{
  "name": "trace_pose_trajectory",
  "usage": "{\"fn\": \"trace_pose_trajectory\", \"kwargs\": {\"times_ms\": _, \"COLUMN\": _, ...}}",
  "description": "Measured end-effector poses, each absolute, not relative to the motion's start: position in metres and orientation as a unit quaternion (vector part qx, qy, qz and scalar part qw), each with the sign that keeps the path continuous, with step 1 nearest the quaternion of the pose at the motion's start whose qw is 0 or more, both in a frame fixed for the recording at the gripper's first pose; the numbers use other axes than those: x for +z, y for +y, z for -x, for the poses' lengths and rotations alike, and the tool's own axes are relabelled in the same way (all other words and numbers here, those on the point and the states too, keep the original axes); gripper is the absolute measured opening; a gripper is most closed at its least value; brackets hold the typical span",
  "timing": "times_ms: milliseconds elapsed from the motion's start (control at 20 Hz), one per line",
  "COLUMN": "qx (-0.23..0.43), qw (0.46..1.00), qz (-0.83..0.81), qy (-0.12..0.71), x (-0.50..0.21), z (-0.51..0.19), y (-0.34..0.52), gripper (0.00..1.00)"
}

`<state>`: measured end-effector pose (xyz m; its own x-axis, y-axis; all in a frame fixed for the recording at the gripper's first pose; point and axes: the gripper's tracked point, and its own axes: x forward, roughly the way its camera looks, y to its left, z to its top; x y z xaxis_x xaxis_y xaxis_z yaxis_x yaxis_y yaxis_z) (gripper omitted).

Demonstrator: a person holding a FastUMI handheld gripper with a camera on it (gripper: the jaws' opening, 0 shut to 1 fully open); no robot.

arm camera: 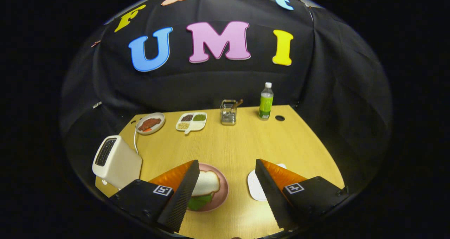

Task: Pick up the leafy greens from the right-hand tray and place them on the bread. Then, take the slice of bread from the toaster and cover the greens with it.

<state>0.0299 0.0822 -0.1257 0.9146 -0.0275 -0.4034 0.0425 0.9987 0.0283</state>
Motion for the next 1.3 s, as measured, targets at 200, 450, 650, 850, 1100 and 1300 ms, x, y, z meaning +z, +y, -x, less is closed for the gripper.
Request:
{"fn": "trace_pose_trajectory", "kwargs": {"times_ms": 200, "qx": -0.032, "qw": 0.991, "qz": -0.029, "qy": 0.124, "x": -0.053, "z": -0.018, "y": 0.058, "gripper": 0.99}}
{"fn": "trace_pose_trajectory", "kwargs": {"times_ms": 450, "qx": -0.022, "qw": 0.997, "qz": -0.019, "qy": 0.066, "x": 0.006, "z": 0.007, "y": 0.022, "gripper": 0.99}}
{"fn": "trace_pose_trajectory", "kwargs": {"times_ms": 650, "qx": -0.026, "qw": 0.998, "qz": -0.009, "qy": 0.054, "x": 0.013, "z": 0.03, "y": -0.017, "gripper": 0.99}}
{"fn": "trace_pose_trajectory", "kwargs": {"times_ms": 850, "qx": -0.026, "qw": 0.999, "qz": 0.0, "qy": 0.031, "x": 0.021, "z": 0.037, "y": -0.041, "gripper": 0.99}}
{"fn": "trace_pose_trajectory", "kwargs": {"times_ms": 1100, "qx": -0.008, "qw": 0.999, "qz": 0.0, "qy": 0.036, "x": 0.019, "z": 0.029, "y": -0.049, "gripper": 0.99}}
{"fn": "trace_pose_trajectory", "kwargs": {"times_ms": 1300, "qx": -0.003, "qw": 0.999, "qz": -0.015, "qy": 0.046, "x": 0.015, "z": 0.026, "y": -0.058, "gripper": 0.98}}
